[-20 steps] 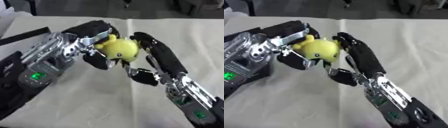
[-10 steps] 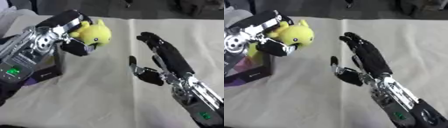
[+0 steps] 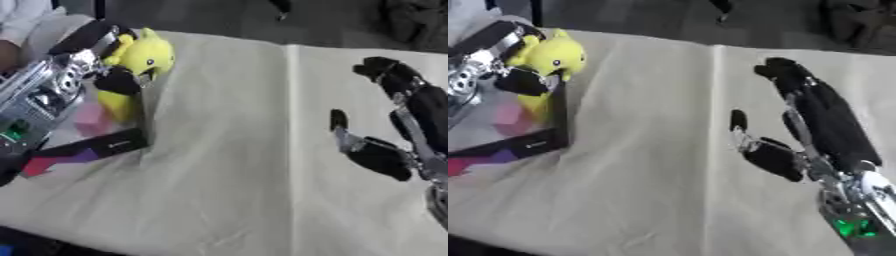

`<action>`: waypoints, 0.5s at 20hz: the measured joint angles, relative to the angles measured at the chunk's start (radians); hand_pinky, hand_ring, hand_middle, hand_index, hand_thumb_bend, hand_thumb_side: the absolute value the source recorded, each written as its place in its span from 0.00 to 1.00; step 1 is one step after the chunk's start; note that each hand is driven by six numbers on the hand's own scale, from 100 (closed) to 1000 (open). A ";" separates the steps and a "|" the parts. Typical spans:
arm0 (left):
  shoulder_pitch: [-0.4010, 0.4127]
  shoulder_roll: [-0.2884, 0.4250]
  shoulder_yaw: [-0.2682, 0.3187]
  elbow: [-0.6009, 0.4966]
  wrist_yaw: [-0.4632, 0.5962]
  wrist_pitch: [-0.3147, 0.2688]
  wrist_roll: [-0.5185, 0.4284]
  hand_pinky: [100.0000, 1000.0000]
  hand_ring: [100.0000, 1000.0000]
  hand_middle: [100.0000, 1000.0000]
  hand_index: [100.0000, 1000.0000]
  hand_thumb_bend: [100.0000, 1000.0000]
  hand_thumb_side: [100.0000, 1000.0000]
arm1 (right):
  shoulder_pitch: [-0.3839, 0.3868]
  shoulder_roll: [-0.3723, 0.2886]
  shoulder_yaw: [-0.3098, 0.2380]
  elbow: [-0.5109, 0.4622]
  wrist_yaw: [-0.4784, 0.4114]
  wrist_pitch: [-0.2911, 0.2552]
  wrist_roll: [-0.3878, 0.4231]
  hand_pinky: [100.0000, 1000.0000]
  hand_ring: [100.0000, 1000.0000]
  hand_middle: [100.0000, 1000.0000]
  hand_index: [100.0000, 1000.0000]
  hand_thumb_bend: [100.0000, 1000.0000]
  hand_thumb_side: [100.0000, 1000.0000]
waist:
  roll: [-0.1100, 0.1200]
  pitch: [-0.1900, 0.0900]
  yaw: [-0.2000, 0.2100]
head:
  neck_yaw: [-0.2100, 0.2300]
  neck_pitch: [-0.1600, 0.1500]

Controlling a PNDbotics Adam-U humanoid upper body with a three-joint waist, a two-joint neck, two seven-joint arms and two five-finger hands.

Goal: Pick up the objects with one hand, pass them to the other hand, and then place them into the box on the other side of the table.

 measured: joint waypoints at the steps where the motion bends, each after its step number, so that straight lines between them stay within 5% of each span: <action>1: 0.011 0.007 0.010 0.013 0.006 0.001 0.014 0.72 0.48 0.20 0.36 0.00 0.02 | 0.008 -0.010 -0.017 0.000 -0.010 0.004 -0.020 0.80 0.77 0.87 0.87 0.07 0.41 | -0.002 0.002 -0.001 | 0.009 -0.005; 10: 0.082 0.027 0.074 0.124 0.019 -0.001 0.099 0.72 0.51 0.24 0.42 0.00 0.01 | 0.074 -0.060 -0.147 -0.001 -0.082 0.029 -0.199 0.79 0.76 0.87 0.86 0.08 0.38 | -0.013 0.018 -0.014 | 0.036 -0.032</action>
